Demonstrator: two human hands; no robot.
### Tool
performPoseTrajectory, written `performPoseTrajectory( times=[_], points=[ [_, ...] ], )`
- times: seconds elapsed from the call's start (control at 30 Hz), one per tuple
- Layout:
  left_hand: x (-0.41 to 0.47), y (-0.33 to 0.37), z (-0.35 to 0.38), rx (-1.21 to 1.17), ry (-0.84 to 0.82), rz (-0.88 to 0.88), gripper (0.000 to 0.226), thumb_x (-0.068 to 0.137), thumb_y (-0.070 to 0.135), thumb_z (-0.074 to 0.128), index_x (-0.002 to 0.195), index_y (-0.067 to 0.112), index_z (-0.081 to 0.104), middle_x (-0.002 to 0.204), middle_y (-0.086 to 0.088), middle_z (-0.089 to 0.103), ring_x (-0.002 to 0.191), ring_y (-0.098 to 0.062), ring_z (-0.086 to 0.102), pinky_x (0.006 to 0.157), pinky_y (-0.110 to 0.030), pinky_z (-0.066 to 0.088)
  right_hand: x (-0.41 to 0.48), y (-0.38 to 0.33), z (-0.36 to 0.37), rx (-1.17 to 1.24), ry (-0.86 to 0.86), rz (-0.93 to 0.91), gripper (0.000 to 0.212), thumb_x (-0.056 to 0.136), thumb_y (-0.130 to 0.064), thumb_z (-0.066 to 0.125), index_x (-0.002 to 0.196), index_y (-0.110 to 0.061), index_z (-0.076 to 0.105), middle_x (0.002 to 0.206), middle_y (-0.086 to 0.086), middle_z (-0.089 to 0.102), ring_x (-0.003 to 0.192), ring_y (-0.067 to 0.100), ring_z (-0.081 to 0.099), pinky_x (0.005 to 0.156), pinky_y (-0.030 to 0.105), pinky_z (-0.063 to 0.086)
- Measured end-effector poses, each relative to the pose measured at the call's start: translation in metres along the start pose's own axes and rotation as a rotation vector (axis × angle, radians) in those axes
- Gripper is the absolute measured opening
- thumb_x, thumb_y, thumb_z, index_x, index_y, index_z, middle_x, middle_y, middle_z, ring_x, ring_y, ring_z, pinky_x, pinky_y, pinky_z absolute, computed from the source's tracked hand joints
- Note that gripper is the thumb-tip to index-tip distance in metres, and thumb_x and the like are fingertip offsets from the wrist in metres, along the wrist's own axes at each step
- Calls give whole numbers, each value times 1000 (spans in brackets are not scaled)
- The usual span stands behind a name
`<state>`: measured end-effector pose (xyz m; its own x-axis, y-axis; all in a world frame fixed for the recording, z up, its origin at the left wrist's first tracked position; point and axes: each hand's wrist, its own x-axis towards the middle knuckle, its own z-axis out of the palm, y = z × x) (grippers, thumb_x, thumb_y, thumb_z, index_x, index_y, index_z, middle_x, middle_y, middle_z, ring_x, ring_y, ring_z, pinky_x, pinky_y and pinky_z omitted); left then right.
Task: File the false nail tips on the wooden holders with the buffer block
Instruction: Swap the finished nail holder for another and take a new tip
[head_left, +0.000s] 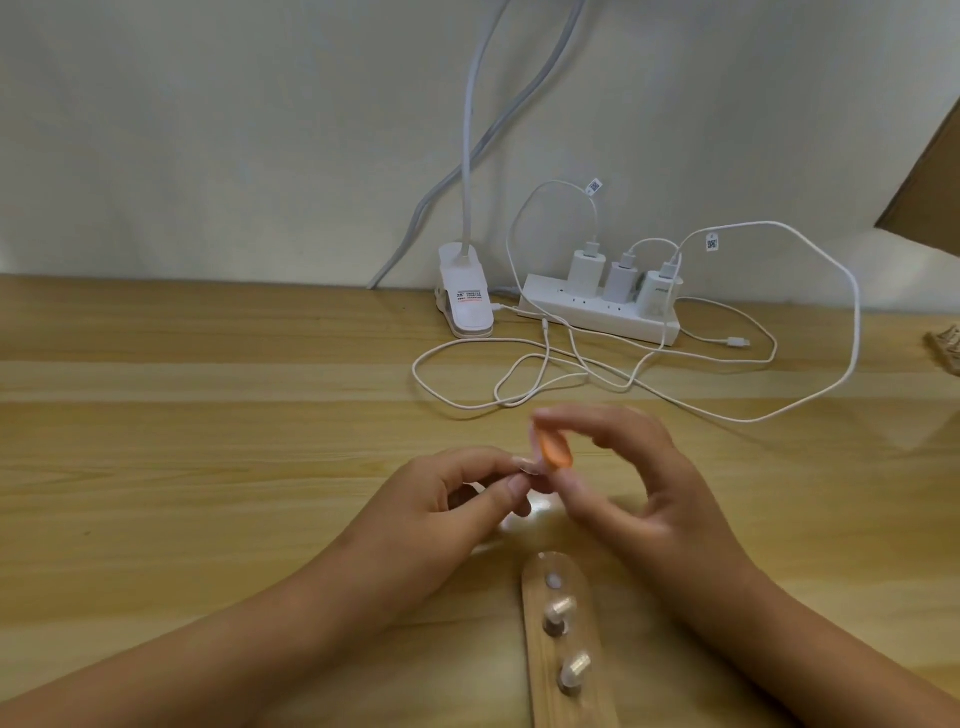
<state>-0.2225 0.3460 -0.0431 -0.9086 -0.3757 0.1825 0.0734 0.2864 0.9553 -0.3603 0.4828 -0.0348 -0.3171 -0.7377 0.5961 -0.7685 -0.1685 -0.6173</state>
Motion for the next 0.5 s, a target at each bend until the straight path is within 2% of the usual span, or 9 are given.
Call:
performPoseTrajectory(
  times=[0.07,0.2,0.27,0.33,0.4,0.5],
  points=[
    [0,0,0,-9,-3,4,19,84,43,56,92,45,72,83,14,69,81,-27,61,77,-34,51,1,0,-3,64,43,64,33,84,-24,68,117,-30,64,114,-17,65,119,12,56,94,19,44],
    [1,-1,0,-2,-16,29,19,85,39,58,94,32,72,88,0,71,78,-34,58,76,-47,48,-3,-4,3,-45,-25,-103,37,85,-27,66,122,-25,63,120,-13,63,119,14,57,101,26,40],
    [1,-2,-1,-9,-12,24,17,84,39,59,92,36,73,82,6,70,75,-28,58,73,-36,50,0,-2,3,-39,-16,-42,36,83,-31,64,120,-27,64,117,-17,64,118,11,56,101,29,41],
    [1,-3,-1,-28,-1,27,16,83,39,60,91,44,73,76,15,69,68,-6,55,65,-16,44,1,0,1,2,39,12,35,82,-32,62,118,-28,63,115,-17,64,117,10,56,100,31,43],
    [1,-2,-1,-32,-3,37,16,83,40,61,90,45,74,74,18,68,65,0,52,63,-12,39,-1,-4,-1,39,60,-2,39,82,-30,63,121,-28,60,117,-14,63,119,16,56,98,30,44],
    [1,-1,0,-25,-5,44,13,83,41,62,89,44,73,77,8,68,68,-23,51,67,-28,39,-3,-4,0,-15,-11,-70,45,82,-27,65,126,-24,59,121,-11,62,119,18,56,99,27,42]
  ],
)
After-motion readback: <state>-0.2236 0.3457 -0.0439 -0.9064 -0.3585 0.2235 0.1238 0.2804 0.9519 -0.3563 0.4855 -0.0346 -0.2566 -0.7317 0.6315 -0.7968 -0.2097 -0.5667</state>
